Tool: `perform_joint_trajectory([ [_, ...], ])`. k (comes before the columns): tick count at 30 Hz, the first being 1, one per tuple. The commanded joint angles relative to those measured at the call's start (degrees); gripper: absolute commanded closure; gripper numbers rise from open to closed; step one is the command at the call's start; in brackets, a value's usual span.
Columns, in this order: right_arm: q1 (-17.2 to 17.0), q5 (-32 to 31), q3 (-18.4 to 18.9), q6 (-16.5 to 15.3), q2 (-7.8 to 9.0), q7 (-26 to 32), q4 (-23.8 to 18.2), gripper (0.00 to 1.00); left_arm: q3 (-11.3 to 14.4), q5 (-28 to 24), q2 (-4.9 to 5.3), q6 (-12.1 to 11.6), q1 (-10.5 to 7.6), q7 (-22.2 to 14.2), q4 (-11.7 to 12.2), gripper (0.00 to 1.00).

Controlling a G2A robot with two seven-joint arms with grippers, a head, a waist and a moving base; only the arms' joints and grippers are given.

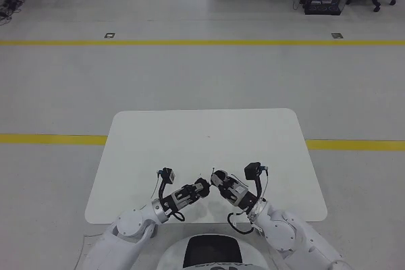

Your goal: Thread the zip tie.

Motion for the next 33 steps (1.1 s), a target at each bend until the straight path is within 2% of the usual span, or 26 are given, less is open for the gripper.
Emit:
perform_joint_trajectory([
  [1, 0.24, 0.01, -0.36, 0.0, -0.03, 0.14, 0.18, 1.0, 0.0, 0.0, 0.0, 0.0, 0.0, 0.0, 0.0, 1.0],
  [12, 0.31, 0.15, -0.44, 0.0, 0.13, -0.99, 0.05, 1.0, 0.0, 0.0, 0.0, 0.0, 0.0, 0.0, 0.0, 1.0],
  [13, 0.21, 0.21, -0.29, 0.0, 0.18, -1.09, -0.03, 0.96, 0.0, 0.0, 0.0, 0.0, 0.0, 0.0, 0.0, 1.0],
  [14, 0.1, 0.33, -0.11, 0.0, 0.21, -1.26, -0.09, 0.53, 0.0, 0.0, 0.0, 0.0, 0.0, 0.0, 0.0, 1.0],
  [15, -0.02, 0.54, 0.05, 0.0, 0.24, -1.38, -0.21, 0.0, 0.0, 0.0, 0.0, 0.0, 0.0, 0.0, 0.0, 1.0],
  [22, -1.36, 1.58, 2.14, 0.0, 0.68, -1.67, -1.49, 0.0, 0.0, 0.0, 0.0, 0.0, 0.0, 0.0, 0.0, 1.0],
  [27, -3.05, 5.33, 4.17, 0.0, 1.52, 1.68, -4.08, 0.0, 0.0, 0.0, 0.0, 0.0, 0.0, 0.0, 0.0, 1.0],
  [33, -3.13, 5.48, 4.34, 0.0, 1.59, 1.88, -4.24, 0.0, 0.0, 0.0, 0.0, 0.0, 0.0, 0.0, 0.0, 1.0],
])
